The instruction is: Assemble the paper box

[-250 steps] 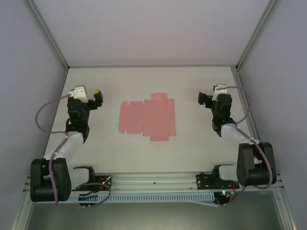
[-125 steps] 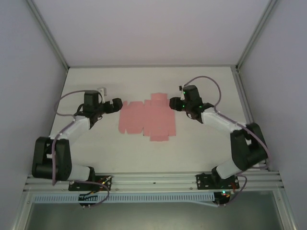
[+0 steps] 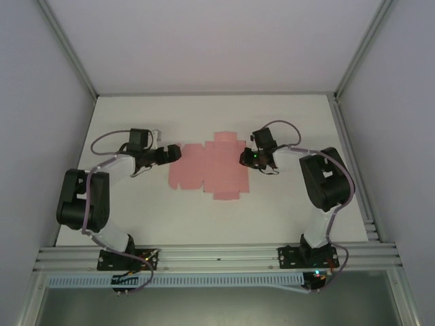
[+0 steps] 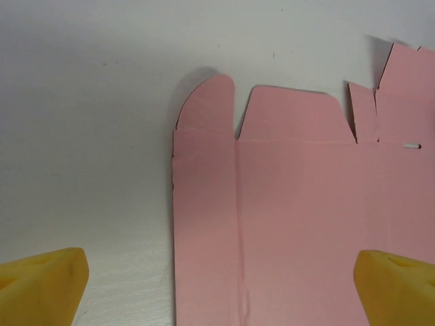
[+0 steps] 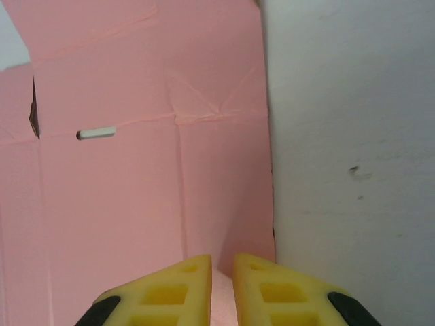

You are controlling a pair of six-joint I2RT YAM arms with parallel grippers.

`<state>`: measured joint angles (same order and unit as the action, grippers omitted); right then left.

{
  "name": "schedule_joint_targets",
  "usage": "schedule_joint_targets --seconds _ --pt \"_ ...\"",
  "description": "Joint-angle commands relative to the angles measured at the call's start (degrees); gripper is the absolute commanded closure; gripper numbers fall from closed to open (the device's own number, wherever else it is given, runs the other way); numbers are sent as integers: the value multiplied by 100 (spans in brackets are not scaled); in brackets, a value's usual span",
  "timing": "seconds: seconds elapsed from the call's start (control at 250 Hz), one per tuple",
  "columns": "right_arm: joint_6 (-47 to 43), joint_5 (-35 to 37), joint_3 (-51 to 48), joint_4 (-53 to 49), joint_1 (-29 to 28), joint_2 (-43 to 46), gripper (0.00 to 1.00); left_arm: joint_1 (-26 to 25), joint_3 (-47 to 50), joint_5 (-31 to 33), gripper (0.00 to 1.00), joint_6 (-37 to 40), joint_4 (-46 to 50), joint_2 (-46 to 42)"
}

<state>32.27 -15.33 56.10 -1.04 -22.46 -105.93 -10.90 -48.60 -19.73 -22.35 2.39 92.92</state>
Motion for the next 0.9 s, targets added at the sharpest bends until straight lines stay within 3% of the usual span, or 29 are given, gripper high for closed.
schedule_joint_targets --seconds 0.0,0.499,0.755,0.898 --pt "219 153 -380 -230 123 -272 84 -38 -172 -204 0 103 174 127" --pt "324 105 -929 -16 174 -337 88 -287 -191 -1575 0 49 -187 803" --pt "380 40 -1083 126 176 -327 88 -283 39 -2647 1 -274 -998 782" --pt "445 -42 -1209 342 183 -326 88 -265 401 -3373 1 -831 -2213 581"
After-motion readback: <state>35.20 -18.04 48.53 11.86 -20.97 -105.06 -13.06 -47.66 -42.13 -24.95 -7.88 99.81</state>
